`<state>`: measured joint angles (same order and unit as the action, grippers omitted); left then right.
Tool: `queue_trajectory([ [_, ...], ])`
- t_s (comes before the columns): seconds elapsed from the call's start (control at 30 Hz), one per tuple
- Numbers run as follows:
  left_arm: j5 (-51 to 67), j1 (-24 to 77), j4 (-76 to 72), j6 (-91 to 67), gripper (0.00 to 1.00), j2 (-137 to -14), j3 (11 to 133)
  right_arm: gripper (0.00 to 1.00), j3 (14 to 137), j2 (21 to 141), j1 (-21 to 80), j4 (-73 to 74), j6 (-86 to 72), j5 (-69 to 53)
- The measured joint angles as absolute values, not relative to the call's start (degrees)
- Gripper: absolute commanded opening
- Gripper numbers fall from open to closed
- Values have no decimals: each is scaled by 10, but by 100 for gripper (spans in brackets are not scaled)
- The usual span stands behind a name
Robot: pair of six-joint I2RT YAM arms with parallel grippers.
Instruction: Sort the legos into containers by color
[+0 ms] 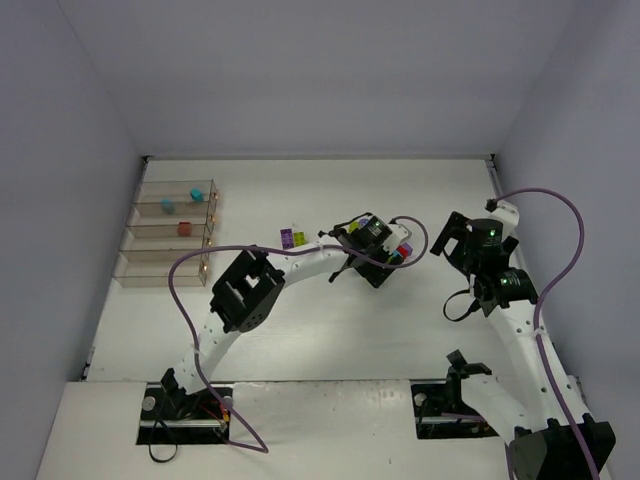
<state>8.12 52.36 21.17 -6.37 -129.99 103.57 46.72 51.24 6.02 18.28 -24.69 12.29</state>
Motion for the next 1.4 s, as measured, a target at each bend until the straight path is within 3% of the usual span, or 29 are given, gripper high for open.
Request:
queue_trajectory([
  [0.13, 75, 527, 211, -68, 29, -1300, 1034, 100, 465, 512, 60, 183, -249, 123],
  [0.23, 67, 529, 206, -71, 19, -1299, 1031, 100, 465, 512, 60, 183, -251, 122],
  [0.57, 13, 488, 201, -96, 18, -1156, 900, 100, 465, 523, 60, 183, -251, 92],
  [0.77, -20, 335, 199, -108, 19, -979, 826, 100, 465, 547, 60, 182, -250, 64],
  [0.97, -39, 159, 201, -105, 19, -882, 743, 100, 465, 550, 60, 177, -243, 43],
  [1.3, -37, -13, 203, -105, 19, -919, 694, 100, 470, 557, 61, 169, -239, 18],
  [1.4, -32, -47, 199, -105, 28, -942, 694, 100, 470, 557, 61, 168, -238, 14],
])
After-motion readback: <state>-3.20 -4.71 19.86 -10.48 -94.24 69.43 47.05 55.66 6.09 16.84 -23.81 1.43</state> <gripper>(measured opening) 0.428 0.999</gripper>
